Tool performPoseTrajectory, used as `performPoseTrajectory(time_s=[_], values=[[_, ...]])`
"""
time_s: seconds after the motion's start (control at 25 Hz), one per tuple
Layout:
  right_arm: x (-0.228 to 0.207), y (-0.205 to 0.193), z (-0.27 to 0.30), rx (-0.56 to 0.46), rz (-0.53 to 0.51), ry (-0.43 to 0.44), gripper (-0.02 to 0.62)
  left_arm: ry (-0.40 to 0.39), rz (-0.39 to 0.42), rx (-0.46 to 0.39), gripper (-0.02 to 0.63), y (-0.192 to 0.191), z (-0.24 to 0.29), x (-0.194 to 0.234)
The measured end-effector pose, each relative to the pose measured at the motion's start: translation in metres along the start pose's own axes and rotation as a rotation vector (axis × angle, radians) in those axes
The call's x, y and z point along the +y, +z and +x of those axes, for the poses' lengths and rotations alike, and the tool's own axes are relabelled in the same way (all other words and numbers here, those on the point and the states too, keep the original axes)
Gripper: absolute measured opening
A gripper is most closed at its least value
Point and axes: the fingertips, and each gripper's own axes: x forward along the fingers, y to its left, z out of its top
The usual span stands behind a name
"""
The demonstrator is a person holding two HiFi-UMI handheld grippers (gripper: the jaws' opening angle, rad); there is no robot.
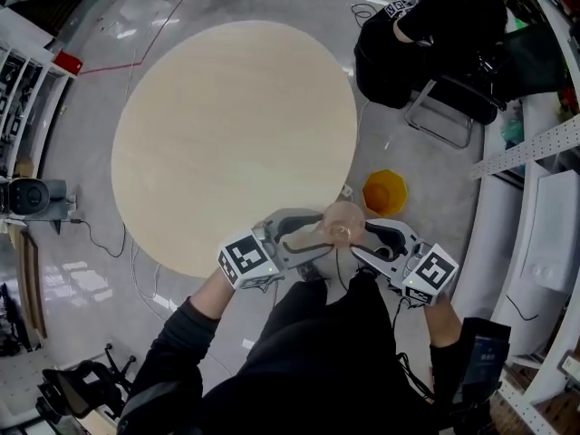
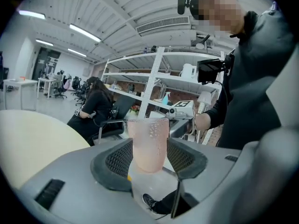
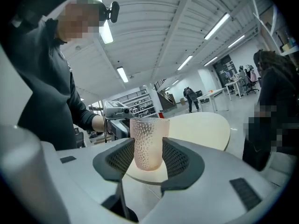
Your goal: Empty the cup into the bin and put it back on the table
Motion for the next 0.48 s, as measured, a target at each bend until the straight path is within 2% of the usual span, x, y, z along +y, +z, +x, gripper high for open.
performPoseTrajectory(time_s=[0.48], values=[[-0.065, -0.011, -0.124, -0.071, 0.126, -0.038, 0.190, -0.049, -0.129, -0.030, 0.235, 0.025, 0.134, -0.020]])
